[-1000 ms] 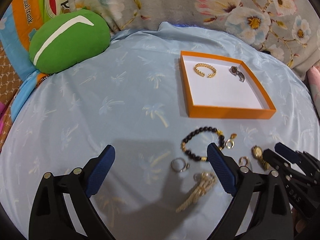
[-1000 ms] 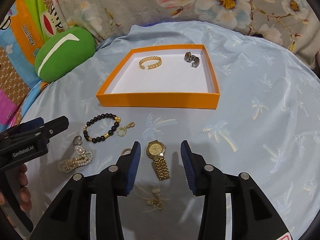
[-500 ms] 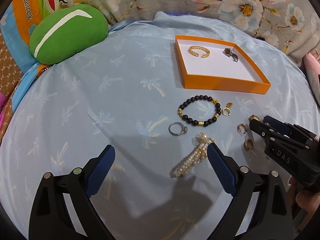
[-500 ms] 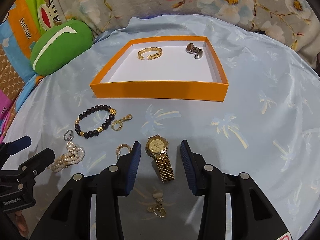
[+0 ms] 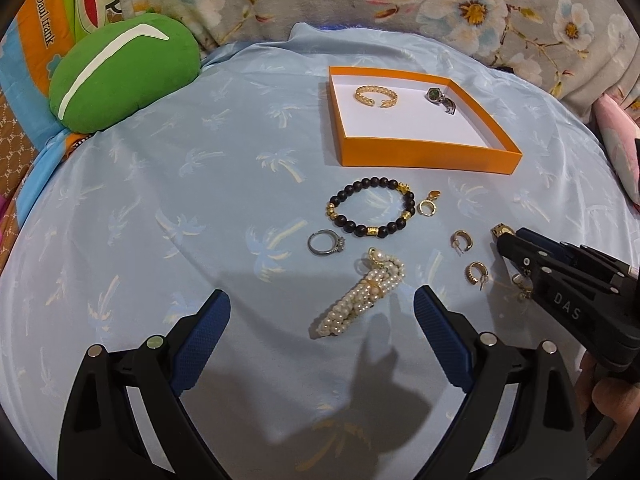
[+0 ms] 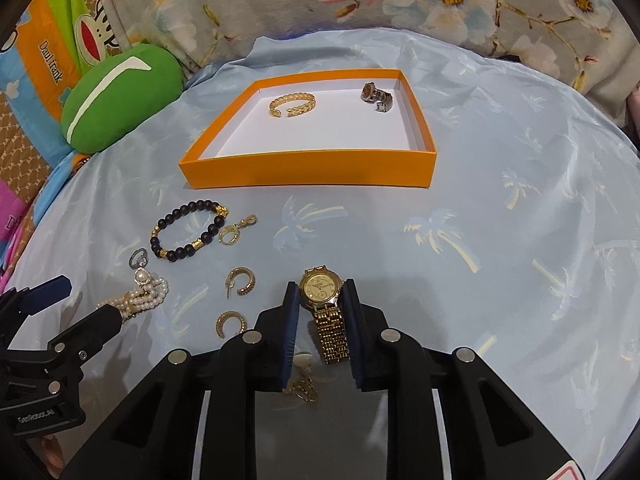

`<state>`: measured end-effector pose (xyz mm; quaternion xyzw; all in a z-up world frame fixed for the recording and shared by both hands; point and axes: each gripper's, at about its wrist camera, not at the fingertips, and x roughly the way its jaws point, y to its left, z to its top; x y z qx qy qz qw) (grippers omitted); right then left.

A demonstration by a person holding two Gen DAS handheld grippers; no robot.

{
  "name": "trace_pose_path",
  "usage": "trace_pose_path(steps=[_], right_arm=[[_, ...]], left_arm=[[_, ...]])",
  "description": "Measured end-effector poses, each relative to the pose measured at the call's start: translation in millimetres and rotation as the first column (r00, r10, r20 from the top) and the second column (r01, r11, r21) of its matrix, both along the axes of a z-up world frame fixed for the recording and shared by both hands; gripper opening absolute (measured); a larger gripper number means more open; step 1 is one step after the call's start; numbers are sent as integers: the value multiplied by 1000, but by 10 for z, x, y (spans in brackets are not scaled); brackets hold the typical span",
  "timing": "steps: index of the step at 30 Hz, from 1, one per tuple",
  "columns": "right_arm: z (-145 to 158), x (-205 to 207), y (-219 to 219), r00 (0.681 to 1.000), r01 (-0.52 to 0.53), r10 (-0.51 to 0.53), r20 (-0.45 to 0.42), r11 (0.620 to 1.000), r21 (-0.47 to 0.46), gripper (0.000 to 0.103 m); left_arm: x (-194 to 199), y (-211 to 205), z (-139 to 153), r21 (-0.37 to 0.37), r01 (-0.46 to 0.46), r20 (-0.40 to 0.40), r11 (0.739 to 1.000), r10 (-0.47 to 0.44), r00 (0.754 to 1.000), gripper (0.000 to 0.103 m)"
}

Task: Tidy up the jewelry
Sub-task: 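Close the right gripper on the gold wristwatch band, then close the left gripper on the pearl bracelet while the right holds the gold watch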

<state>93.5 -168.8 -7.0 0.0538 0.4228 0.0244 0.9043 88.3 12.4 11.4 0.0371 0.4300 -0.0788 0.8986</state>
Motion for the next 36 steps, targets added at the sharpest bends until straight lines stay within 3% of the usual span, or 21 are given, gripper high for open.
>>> trace_pose_path(steps=[3, 5, 19, 22, 29, 36], right_arm=[[1, -46, -42, 1000, 5, -5, 0, 1000, 13, 20], [2, -74, -47, 1000, 6, -6, 0, 1000, 15, 20], [0, -90, -54, 1000, 6, -6, 1, 1000, 19, 21], [0, -90, -54, 1000, 7, -7, 1, 1000, 21, 21], [-1, -90, -53, 1000, 6, -6, 2, 1000, 19, 21], [4, -108, -88, 1000, 16, -16, 7, 999, 32, 20]], left_arm=[[26, -6, -54, -8, 14, -6, 1000, -14, 1000, 79], [64, -1, -123, -41, 38, -35, 998, -40, 999, 64], [-9, -155, -162, -46, 109, 9, 993, -109, 994, 59], [-28, -205, -163, -42, 113, 16, 993, -113, 994, 49], [-54, -204, -160, -51, 116, 22, 992, -116, 993, 13], [-91, -196, -147, -63, 123, 22, 990, -122, 992, 13]])
